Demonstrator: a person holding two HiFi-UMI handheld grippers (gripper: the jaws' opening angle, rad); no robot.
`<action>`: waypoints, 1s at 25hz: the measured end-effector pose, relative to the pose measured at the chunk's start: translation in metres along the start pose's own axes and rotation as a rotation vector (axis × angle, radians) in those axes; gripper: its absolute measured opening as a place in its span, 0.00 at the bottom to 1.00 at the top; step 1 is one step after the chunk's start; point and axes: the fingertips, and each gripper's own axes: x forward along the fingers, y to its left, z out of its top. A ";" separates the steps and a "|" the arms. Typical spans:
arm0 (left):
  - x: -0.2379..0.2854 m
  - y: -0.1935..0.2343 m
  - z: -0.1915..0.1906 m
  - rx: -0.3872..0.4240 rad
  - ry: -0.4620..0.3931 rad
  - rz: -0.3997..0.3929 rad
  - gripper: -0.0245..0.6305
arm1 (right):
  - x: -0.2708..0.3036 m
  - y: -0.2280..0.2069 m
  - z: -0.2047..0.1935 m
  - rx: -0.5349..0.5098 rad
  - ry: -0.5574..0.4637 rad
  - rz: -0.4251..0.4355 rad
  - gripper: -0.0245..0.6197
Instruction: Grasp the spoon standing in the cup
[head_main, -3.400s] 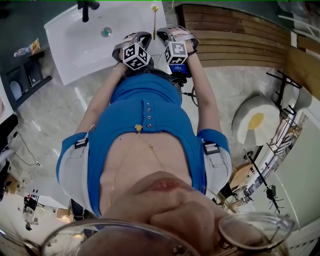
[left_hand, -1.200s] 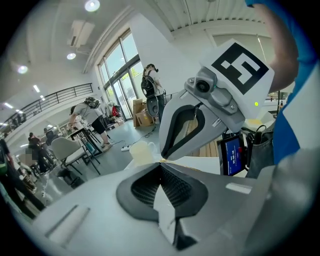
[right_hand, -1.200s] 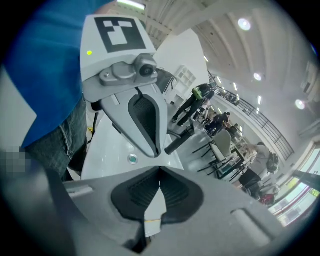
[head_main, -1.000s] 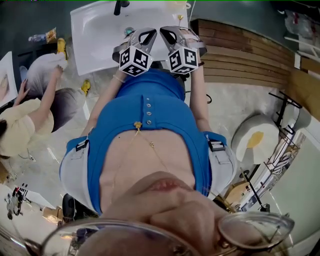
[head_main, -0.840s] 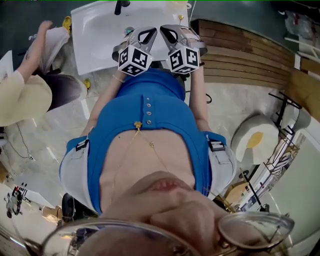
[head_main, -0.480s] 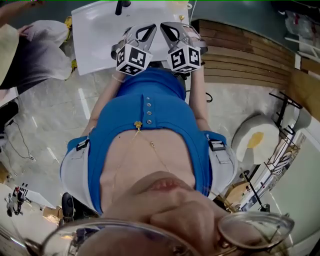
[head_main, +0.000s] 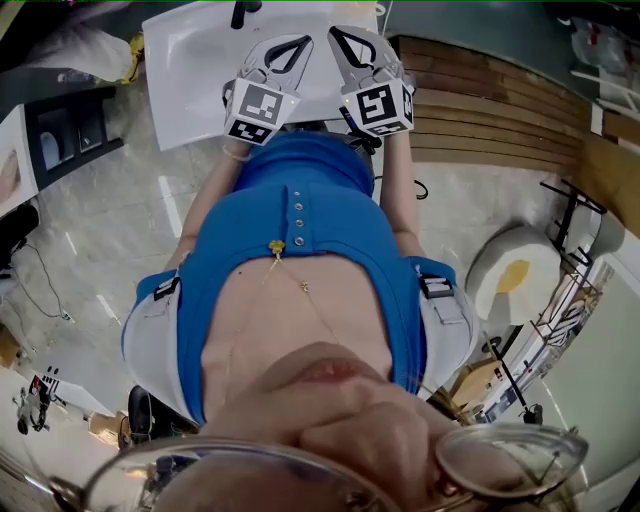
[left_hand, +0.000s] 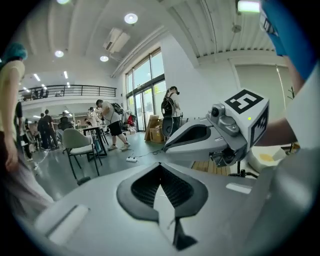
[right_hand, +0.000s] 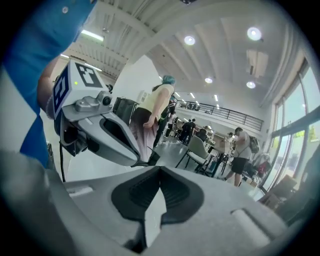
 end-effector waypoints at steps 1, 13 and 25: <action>0.000 0.002 0.003 -0.021 -0.011 -0.001 0.04 | -0.001 -0.005 0.002 0.028 -0.015 -0.010 0.04; -0.016 0.019 0.031 -0.108 -0.142 -0.001 0.04 | -0.007 -0.029 0.040 0.216 -0.170 -0.053 0.04; -0.032 0.026 0.070 -0.128 -0.253 -0.020 0.04 | -0.028 -0.034 0.078 0.365 -0.375 0.023 0.04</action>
